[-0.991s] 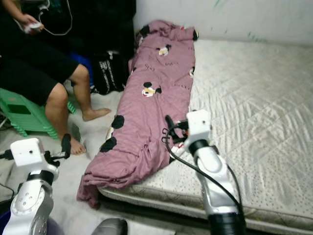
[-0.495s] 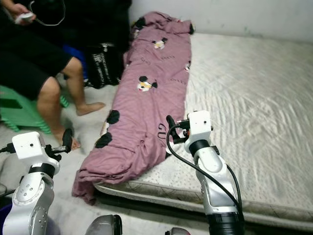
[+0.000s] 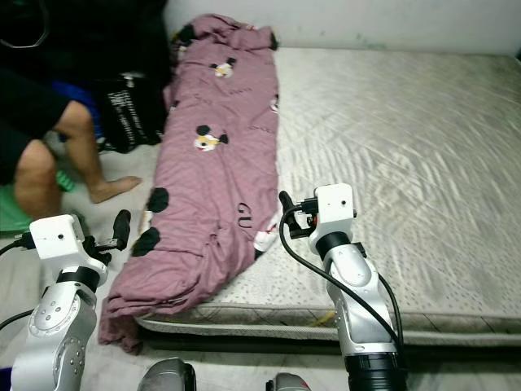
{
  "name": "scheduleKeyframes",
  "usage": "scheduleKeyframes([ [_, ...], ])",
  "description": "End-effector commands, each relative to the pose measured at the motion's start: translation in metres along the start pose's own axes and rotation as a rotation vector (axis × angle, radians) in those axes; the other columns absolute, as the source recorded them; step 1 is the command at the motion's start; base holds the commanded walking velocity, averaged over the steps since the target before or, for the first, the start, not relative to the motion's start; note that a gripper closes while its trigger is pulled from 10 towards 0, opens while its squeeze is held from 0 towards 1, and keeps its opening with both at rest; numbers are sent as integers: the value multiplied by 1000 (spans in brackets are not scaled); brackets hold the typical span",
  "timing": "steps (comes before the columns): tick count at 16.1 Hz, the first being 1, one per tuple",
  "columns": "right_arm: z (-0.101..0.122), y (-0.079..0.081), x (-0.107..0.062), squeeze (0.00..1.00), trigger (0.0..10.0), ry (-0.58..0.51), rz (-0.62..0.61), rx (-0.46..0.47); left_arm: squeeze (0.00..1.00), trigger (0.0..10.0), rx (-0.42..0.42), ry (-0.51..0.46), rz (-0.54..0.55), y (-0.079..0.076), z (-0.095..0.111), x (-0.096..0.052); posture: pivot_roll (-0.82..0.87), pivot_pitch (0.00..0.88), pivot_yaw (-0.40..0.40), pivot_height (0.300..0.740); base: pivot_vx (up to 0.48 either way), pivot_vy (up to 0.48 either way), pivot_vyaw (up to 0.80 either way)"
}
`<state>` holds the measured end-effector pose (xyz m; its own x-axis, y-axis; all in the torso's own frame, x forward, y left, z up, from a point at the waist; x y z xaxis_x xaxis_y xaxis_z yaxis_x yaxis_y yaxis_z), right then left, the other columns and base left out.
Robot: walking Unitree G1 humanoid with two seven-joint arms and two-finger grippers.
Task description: Clean up the room
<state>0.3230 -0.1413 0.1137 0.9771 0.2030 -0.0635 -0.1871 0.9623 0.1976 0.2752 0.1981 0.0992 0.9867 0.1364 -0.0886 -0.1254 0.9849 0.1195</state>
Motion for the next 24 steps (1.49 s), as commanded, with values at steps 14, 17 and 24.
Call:
scheduleKeyframes([
  [14, 2, 5, 4, 0, 10000, 15, 3, 62, 0, 10000, -40, -7, -32, -7, 3, -1, 51, 128, -1, 736, 0, 0, -102],
  [17, 1, 5, 1, 0, 10000, 21, 4, 76, 0, 10000, -43, 1, -31, -7, 2, -4, 50, 145, -1, 736, 0, 0, 0],
  [24, 1, 4, 0, 0, 10000, 35, 5, 80, 0, 10000, -49, 10, -33, -9, 1, -3, 43, 158, -1, 676, 0, 0, 0],
])
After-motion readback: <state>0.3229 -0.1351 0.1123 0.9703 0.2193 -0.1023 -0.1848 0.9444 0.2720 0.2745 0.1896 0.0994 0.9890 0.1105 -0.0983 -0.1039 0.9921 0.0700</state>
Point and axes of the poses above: a point about 5 cm out from each wrist's last joint towards the gripper, its own x axis pointing out of the wrist towards the gripper, its own z axis along the axis of the wrist's last joint, y = z × x, the point moved 4 cm from there along x, pointing out of the wrist towards the gripper, and after that the axes turned 13 degrees about x, right-handed, at the moved point
